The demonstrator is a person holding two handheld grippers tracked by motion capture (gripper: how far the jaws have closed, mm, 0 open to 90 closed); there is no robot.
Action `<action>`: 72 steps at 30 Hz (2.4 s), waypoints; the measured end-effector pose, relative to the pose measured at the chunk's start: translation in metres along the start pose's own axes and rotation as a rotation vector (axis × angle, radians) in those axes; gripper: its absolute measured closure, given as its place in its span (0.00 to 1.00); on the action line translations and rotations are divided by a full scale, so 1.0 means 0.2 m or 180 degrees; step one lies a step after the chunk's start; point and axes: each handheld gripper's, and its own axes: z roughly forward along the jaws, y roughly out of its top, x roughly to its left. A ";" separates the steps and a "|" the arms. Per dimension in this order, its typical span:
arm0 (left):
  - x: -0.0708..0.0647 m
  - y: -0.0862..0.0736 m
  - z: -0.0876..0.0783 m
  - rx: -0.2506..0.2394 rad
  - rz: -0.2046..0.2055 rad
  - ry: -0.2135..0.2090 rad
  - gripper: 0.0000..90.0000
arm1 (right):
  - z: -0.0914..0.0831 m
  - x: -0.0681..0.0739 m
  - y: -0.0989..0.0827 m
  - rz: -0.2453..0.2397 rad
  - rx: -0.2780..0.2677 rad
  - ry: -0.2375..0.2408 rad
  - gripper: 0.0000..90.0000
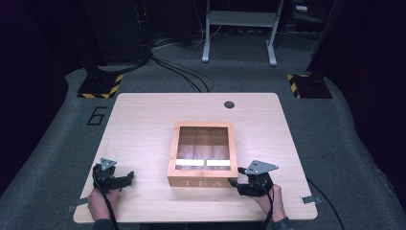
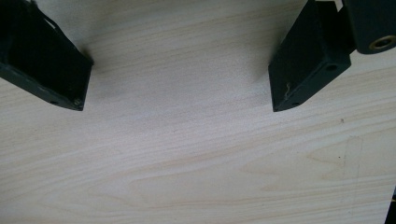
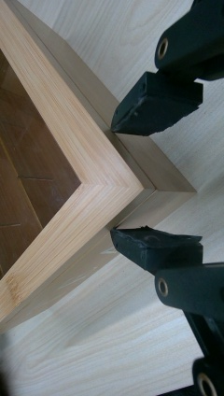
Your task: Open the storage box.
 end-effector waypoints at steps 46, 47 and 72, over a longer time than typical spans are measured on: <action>0.00 0.00 0.00 -0.0001 0.0002 -0.0001 0.06 | -0.06 -0.03 0.19 -0.0312 -0.0585 -0.0468 0.37; 0.00 0.00 0.00 -0.0001 0.0002 -0.0001 0.06 | -0.06 -0.04 0.19 -0.0331 -0.0596 -0.0469 0.37; 0.00 0.00 0.00 0.0000 0.0002 -0.0001 0.06 | -0.09 -0.12 0.42 -0.0448 -0.0791 -0.0349 0.37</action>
